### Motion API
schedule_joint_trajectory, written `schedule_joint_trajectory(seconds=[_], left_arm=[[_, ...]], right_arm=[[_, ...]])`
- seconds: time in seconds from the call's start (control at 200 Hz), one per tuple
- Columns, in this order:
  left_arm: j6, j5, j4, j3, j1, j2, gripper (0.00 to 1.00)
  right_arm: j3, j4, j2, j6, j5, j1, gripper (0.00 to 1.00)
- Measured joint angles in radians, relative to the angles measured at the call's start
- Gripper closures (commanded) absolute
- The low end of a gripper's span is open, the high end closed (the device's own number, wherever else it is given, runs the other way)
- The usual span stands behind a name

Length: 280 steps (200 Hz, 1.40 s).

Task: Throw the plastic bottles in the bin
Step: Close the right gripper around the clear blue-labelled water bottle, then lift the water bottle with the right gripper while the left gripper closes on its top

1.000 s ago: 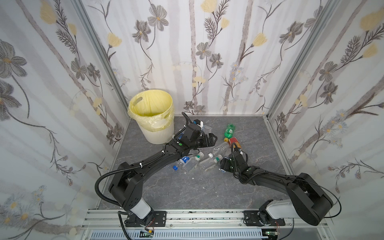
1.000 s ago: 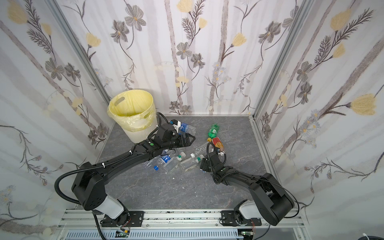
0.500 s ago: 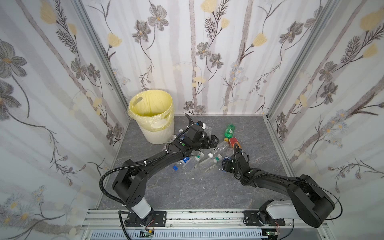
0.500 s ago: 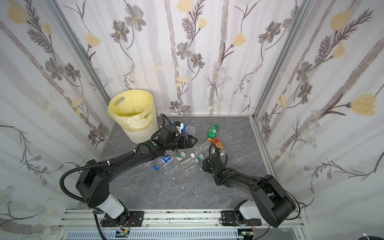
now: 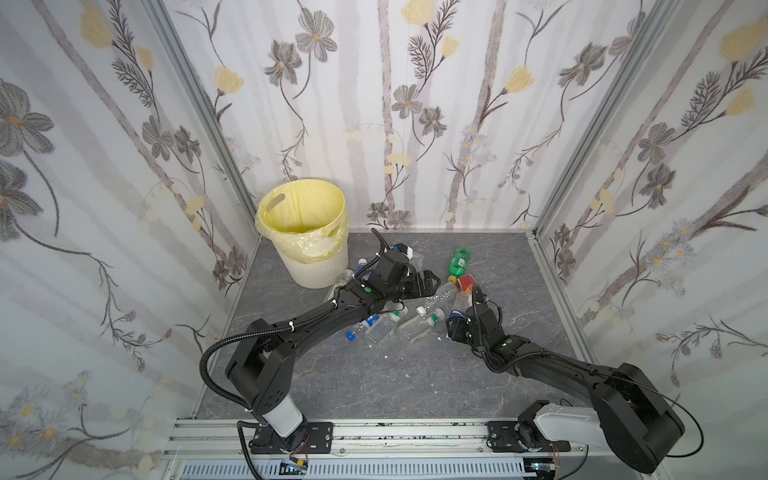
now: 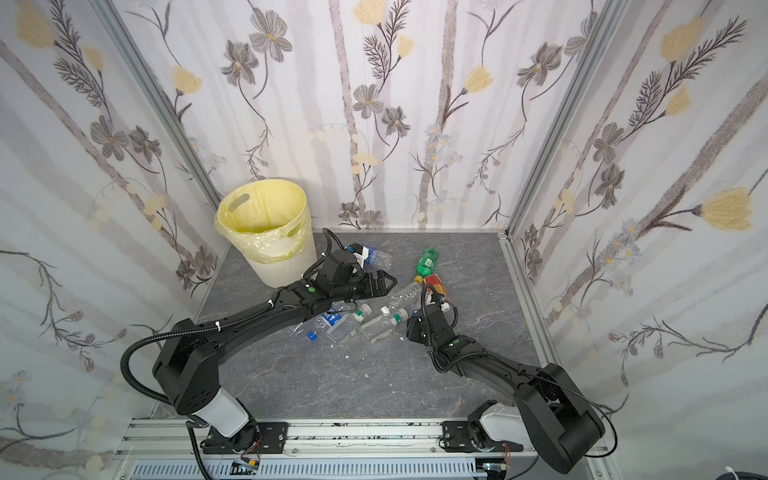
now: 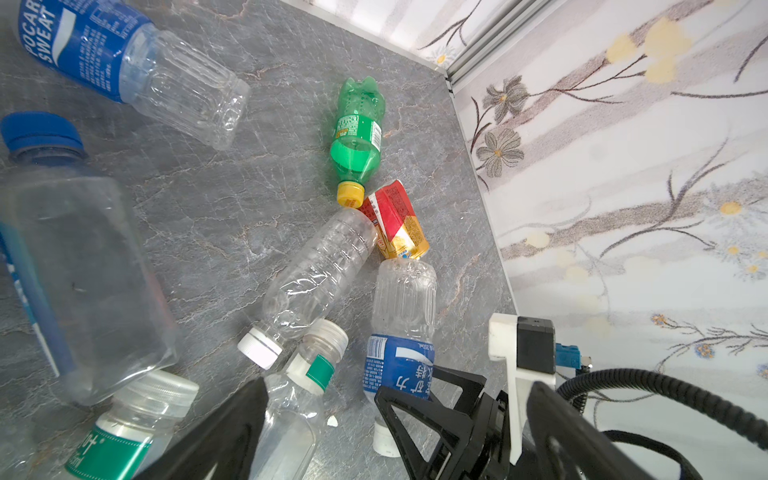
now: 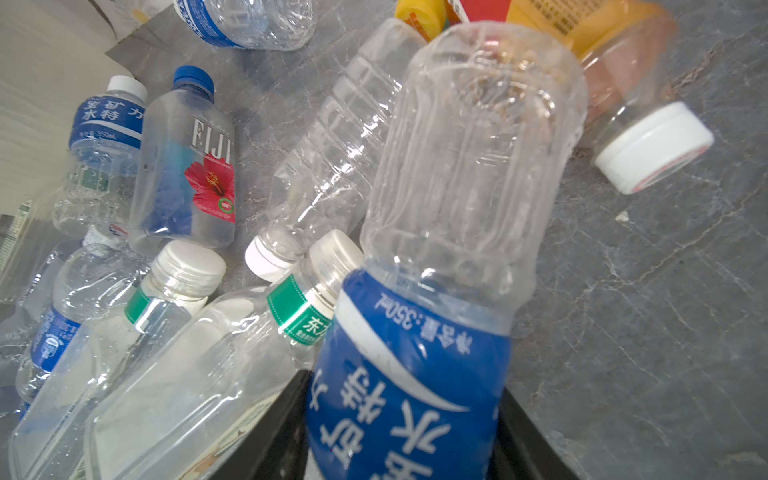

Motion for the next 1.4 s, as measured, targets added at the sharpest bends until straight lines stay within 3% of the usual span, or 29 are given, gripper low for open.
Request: schedule_joint_trajectory(seconds=[0.699,0.919,1.399], left_arm=[[0.002,-0.031,0.002,-0.002,0.038,-0.040,0.00],[-0.021,0.018,0.002,0.028,0.093,-0.030,0.00],[-0.057,0.107,-0.004,0.076,0.124,0.000,0.00]], right_arm=[[0.117,-0.062,-0.079,-0.089,-0.007,0.002,0.47],[0.190,-0.051,-0.047,-0.108,-0.032,0.040,0.47],[0.313,-0.010,0.019,-0.185,-0.074,0.135,0.47]])
